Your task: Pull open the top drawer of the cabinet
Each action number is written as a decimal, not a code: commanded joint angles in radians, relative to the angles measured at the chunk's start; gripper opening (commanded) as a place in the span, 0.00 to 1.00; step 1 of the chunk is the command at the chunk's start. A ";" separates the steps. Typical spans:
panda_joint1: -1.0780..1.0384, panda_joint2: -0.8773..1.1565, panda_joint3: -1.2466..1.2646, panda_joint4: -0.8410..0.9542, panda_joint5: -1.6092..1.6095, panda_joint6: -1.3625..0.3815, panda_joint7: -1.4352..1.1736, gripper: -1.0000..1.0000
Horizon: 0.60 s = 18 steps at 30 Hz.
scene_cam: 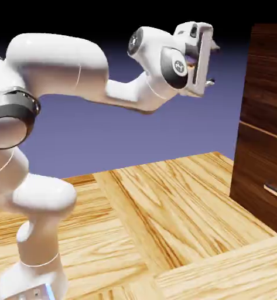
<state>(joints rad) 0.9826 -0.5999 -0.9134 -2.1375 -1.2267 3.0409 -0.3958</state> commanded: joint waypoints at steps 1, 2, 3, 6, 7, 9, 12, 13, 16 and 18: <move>0.034 -0.001 -0.032 0.024 -0.044 0.000 -0.040 0.50; 0.069 -0.002 -0.065 0.048 -0.087 0.000 -0.081 0.50; 0.103 -0.003 -0.097 0.072 -0.131 0.000 -0.121 0.50; 0.207 -0.006 -0.194 0.143 -0.261 0.001 -0.242 0.50; 0.241 -0.007 -0.227 0.167 -0.304 0.001 -0.282 0.50; 0.310 -0.010 -0.292 0.215 -0.391 0.001 -0.363 0.50; 0.413 -0.013 -0.389 0.286 -0.522 0.002 -0.484 0.50; 0.447 -0.014 -0.421 0.310 -0.565 0.002 -0.524 0.50; 0.551 -0.017 -0.518 0.381 -0.696 0.002 -0.645 0.50; 0.619 -0.019 -0.583 0.429 -0.783 0.002 -0.726 0.50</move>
<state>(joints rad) 1.6021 -0.6190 -1.4964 -1.7084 -2.0095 3.0434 -1.1213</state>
